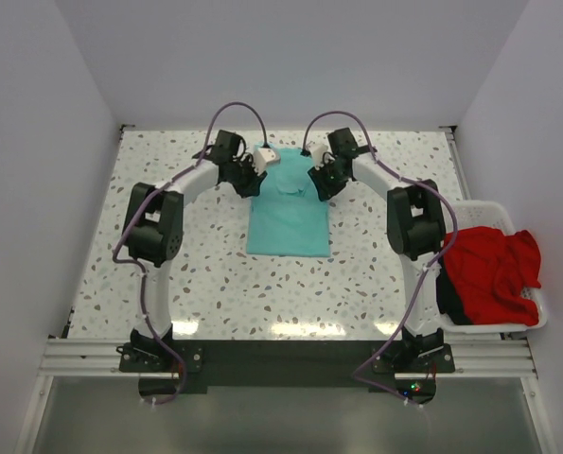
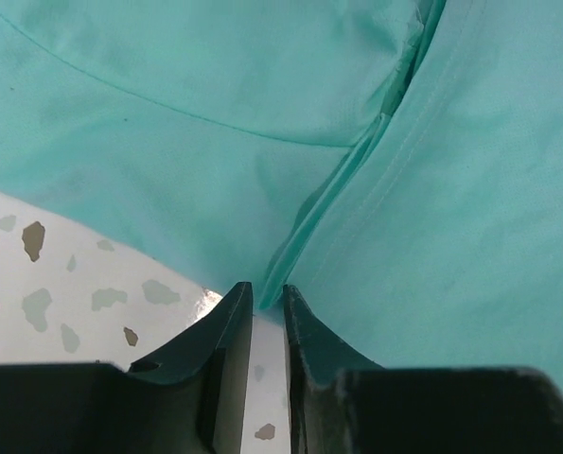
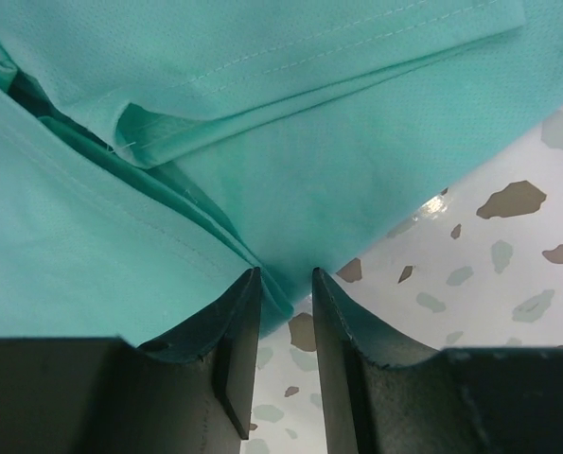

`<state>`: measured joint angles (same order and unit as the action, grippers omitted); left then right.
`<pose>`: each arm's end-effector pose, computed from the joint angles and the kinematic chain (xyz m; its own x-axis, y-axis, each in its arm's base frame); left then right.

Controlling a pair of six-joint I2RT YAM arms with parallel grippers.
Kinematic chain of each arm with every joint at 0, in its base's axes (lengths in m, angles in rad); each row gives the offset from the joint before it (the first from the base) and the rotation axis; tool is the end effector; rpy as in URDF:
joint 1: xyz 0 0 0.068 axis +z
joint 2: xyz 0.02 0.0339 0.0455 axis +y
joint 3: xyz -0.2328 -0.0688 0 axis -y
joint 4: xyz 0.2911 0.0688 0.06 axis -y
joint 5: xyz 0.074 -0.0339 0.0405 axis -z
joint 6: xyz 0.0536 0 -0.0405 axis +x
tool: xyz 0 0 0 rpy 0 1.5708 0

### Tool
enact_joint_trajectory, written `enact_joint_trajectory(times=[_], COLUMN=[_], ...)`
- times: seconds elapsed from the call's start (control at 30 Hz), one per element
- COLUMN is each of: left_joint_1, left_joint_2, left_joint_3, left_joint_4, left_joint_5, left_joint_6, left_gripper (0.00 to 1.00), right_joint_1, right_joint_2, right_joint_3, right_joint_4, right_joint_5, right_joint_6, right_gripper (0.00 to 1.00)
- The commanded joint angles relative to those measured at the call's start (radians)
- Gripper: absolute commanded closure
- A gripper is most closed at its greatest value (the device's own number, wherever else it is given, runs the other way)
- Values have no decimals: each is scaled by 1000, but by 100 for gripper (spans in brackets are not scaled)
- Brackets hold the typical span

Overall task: Fold and stack the t-shirts
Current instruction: Fold the tshirt

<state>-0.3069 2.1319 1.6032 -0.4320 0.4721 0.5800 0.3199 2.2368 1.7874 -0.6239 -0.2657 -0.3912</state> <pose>0.4647 -0.1729 0.1158 -0.3700 0.6292 -0.6835 0.8610 0.5086 0.0022 0.4817 0.1744 0.1137 -0.6101 -0.5897 -0.5292 -0.7086 0.7050 0.0314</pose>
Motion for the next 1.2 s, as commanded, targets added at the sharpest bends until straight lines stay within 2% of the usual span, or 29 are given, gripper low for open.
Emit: enact_joint_trajectory(times=[0.0, 0.23, 0.43, 0.5, 0.53, 0.57, 0.67, 0.73, 0.8, 0.9, 0.93, 1.0, 1.03, 1.1, 1.17], left_joint_1=[6, 35, 100, 130, 156, 169, 199, 201, 196, 181, 167, 152, 128, 100, 54], left_joint_2=[40, 135, 132, 106, 67, 42, -85, -201, -319, -417, -470, -544, -565, -608, -622], left_joint_3=[73, 132, 159, 155, 135, 118, 20, -55, -194, -369, -409, -534, -575, -682, -762], left_joint_4=[27, 9, 36, 44, 61, 73, 108, 108, 107, 61, 17, -11, -10, 7, 33], left_joint_5=[28, 5, 42, 86, 108, 155, 230, 250, 318, 372, 381, 390, 378, 341, 300], left_joint_6=[-28, -84, -196, -218, -244, -259, -260, -157, -70, 148, 285, 420, 519, 592, 672], left_gripper=[76, 78, 76, 66, 61, 53, 47, 47, 46, 45, 45, 44, 44, 44, 44], right_joint_1=[1, 2, -1, 1, 1, -1, -1, 1, 2, 16, 25, 63, 83, 163, 235], right_joint_2=[6, 35, 3, -29, -67, -92, -191, -247, -327, -429, -454, -541, -574, -644, -669], right_joint_3=[47, 55, 86, 90, 90, 89, 64, 21, -55, -159, -249, -354, -459, -616, -699], right_joint_4=[53, 78, 70, 66, 61, 49, 24, -32, -94, -160, -166, -140, -125, -45, 50], right_joint_5=[40, 63, 63, 60, 57, 54, 27, -30, -111, -185, -194, -190, -173, -108, -75], right_joint_6=[-12, -21, -15, -15, -15, -18, -41, -96, -190, -270, -320, -360, -409, -464, -483], right_gripper=[68, 68, 67, 64, 60, 58, 52, 52, 52, 52, 51, 51, 51, 51, 52])
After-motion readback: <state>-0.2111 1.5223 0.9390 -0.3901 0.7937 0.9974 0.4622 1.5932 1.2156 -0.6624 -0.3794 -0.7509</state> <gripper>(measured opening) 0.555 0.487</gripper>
